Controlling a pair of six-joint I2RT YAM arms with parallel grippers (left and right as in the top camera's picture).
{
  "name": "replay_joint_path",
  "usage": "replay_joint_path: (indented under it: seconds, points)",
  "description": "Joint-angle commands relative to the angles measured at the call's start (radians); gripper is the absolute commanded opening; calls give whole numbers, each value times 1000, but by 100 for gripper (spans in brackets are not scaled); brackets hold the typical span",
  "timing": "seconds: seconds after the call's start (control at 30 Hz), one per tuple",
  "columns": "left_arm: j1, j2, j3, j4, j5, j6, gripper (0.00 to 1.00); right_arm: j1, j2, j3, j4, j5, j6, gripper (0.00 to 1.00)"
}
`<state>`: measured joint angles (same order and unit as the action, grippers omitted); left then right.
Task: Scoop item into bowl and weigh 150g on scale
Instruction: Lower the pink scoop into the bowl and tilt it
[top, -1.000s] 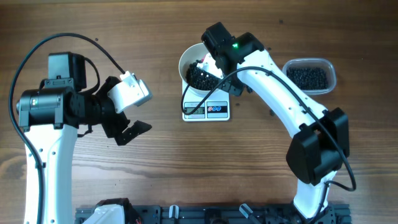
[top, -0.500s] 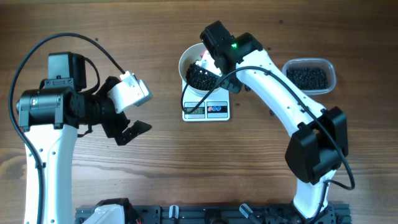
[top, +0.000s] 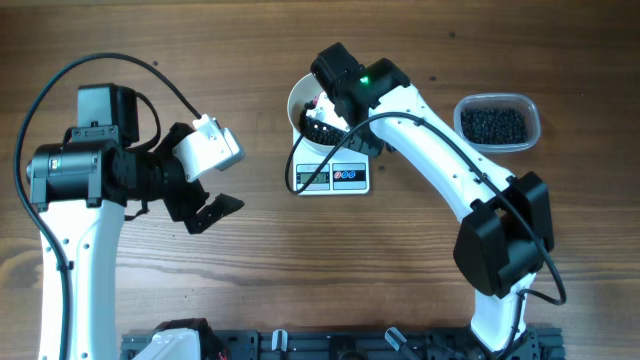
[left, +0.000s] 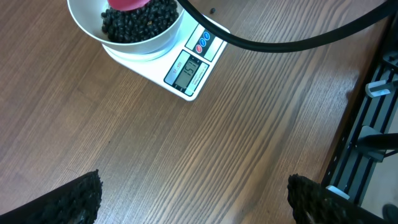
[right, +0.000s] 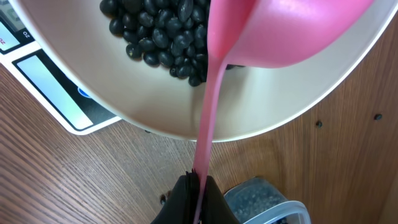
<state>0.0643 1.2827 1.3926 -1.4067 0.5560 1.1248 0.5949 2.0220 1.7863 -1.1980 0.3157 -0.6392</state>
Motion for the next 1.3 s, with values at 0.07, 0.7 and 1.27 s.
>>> replay_joint_path:
  seconds: [0.07, 0.7, 1.27]
  points:
    - [4, -10, 19, 0, 22, 20, 100, 2, 18, -8, 35, 80, -17, 4]
    - [4, -10, 19, 0, 22, 20, 100, 0, 19, -8, 27, 5, -16, 4]
    - [4, -10, 19, 0, 22, 20, 100, 2, 23, -6, 11, -48, -12, 4]
